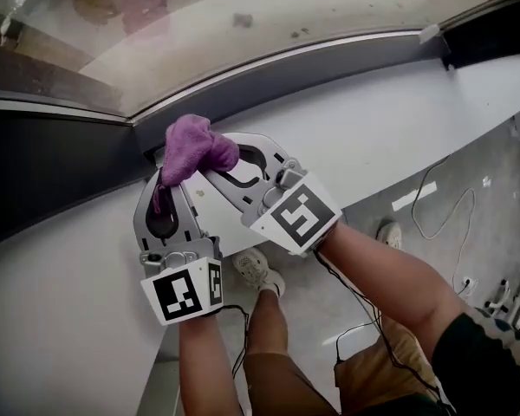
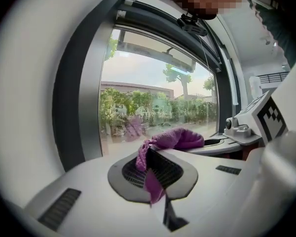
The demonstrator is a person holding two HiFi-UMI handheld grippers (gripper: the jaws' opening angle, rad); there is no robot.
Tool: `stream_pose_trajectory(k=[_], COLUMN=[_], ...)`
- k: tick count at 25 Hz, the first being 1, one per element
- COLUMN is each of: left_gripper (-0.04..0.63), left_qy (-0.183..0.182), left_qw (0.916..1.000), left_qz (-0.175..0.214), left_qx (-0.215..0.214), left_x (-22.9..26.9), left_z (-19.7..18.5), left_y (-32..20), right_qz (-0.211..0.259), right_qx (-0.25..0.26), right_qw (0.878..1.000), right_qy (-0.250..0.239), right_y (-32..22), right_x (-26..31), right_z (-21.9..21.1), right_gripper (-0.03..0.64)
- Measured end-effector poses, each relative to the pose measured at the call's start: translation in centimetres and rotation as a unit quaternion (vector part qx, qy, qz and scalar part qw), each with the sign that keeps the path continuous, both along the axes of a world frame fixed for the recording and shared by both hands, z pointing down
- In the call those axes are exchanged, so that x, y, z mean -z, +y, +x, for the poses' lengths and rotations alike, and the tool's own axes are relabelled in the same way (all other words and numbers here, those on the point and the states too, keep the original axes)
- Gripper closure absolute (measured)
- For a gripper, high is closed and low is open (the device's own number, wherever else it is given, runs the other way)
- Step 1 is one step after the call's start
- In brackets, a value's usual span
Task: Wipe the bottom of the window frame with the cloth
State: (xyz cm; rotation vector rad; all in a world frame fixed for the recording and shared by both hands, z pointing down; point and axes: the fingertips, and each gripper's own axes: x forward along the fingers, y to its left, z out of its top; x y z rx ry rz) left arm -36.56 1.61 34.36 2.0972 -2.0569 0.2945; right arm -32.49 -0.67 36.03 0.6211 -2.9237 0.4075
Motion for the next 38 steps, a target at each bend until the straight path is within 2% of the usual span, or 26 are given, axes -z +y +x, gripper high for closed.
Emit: stream_pose_trajectory(k=[6,13,18,24,29,32,38], left_gripper=[0.589,0.589,0.589,0.589,0.590,0.589,0.591], left_qy=[0.012,0.003,0.009,0.021,0.042,0.036,0.002], left_qw=[0.9997,0.9979,0.9974,0.9969,0.9969,0.9971,0.9957], left_qz=[-0.010,-0.041,-0.055,-0.050,-0.045,-0.047,-0.074], left_qx=[0.020,0.049,0.046,0.057,0.049,0.048,0.056], left_x=[-3.0,-5.8,-6.6,-6.6,-6.2,-5.8,-7.3], left_z=[-1.7,-4.0,-4.4,-5.0,-5.0,-5.3,-4.6], left_y=[1.6,2.8,2.9,2.8,2.7,2.7,3.6], right_qz=[-0.031,-0.022,-0.039,-0.070,-0.081,-0.081,-0.076], right_qx=[0.021,0.065,0.088,0.105,0.121,0.119,0.160], right_qw=[0.999,0.994,0.991,0.987,0.981,0.979,0.974], right_qy=[0.035,0.080,0.093,0.095,0.130,0.144,0.144], right_y=[1.1,1.5,2.5,2.8,3.3,3.5,4.1], right_x=[-5.4,-10.3,-12.0,-12.8,-13.7,-13.5,-14.7], right_z=[-2.3,-5.8,-7.7,-9.2,-8.9,-8.4,-8.2], right_gripper=[0.526,0.526,0.526,0.526,0.526,0.526,0.526])
